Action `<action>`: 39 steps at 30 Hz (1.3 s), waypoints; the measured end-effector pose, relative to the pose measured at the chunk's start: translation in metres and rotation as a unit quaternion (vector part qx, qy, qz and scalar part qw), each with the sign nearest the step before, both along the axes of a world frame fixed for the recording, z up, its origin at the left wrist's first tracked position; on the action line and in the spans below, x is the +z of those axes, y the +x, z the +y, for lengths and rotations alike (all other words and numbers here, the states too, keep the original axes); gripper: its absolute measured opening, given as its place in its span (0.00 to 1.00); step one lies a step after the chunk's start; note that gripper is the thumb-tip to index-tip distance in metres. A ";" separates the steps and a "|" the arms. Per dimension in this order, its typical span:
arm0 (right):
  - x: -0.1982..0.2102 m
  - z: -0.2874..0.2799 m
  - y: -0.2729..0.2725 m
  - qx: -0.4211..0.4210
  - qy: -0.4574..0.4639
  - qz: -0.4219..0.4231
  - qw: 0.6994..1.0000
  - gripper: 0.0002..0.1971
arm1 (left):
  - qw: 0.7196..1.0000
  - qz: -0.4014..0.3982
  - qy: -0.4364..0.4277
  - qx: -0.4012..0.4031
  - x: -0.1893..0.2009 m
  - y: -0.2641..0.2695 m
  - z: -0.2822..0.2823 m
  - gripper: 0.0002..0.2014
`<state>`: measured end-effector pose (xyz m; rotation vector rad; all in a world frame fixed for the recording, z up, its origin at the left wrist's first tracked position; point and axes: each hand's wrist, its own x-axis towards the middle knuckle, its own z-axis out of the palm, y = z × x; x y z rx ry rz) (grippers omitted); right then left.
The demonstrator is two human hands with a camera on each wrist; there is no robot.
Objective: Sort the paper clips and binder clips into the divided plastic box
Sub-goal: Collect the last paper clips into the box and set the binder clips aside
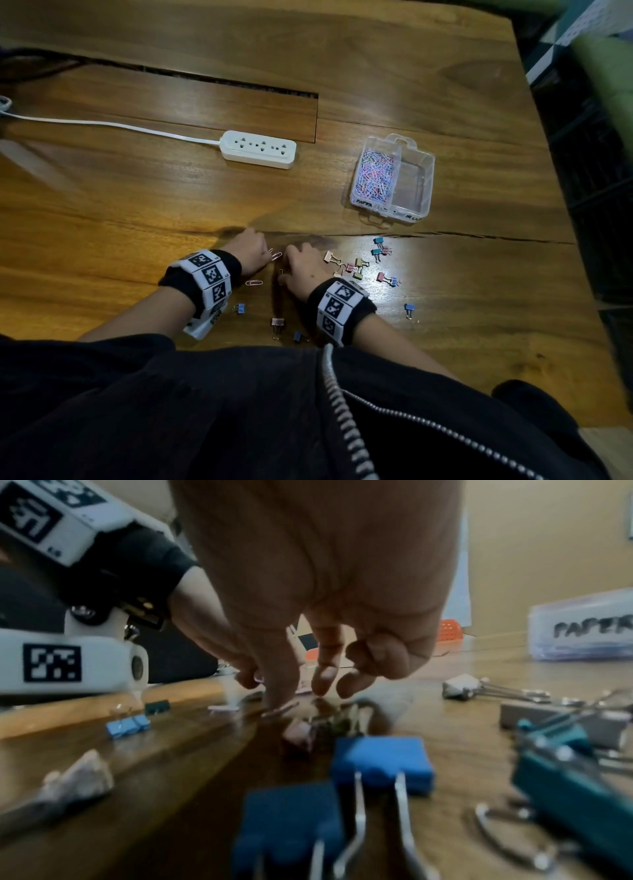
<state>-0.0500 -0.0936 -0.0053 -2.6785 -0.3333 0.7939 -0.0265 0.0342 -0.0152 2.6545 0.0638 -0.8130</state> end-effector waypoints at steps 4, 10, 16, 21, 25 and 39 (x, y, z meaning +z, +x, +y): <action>-0.005 0.004 -0.003 0.022 0.006 -0.001 1.000 0.18 | 0.980 0.023 -0.143 0.139 0.002 0.001 0.011 0.10; -0.001 0.000 -0.005 0.032 0.039 0.008 0.999 0.17 | 0.785 0.089 -0.485 0.376 0.016 -0.006 0.026 0.11; -0.009 0.000 -0.010 0.020 0.046 0.018 0.999 0.19 | 0.871 0.125 -0.376 0.291 0.012 -0.014 0.029 0.11; -0.016 0.001 -0.005 0.045 0.017 0.029 0.998 0.16 | 0.986 0.088 -0.135 0.052 0.014 -0.022 0.025 0.06; -0.018 -0.001 -0.002 0.021 0.050 0.033 0.998 0.18 | 0.996 0.076 -0.028 -0.033 0.015 -0.024 0.021 0.12; 0.005 0.007 0.037 -0.396 0.415 0.255 0.779 0.16 | 0.894 0.086 -0.370 0.237 0.010 -0.020 0.030 0.16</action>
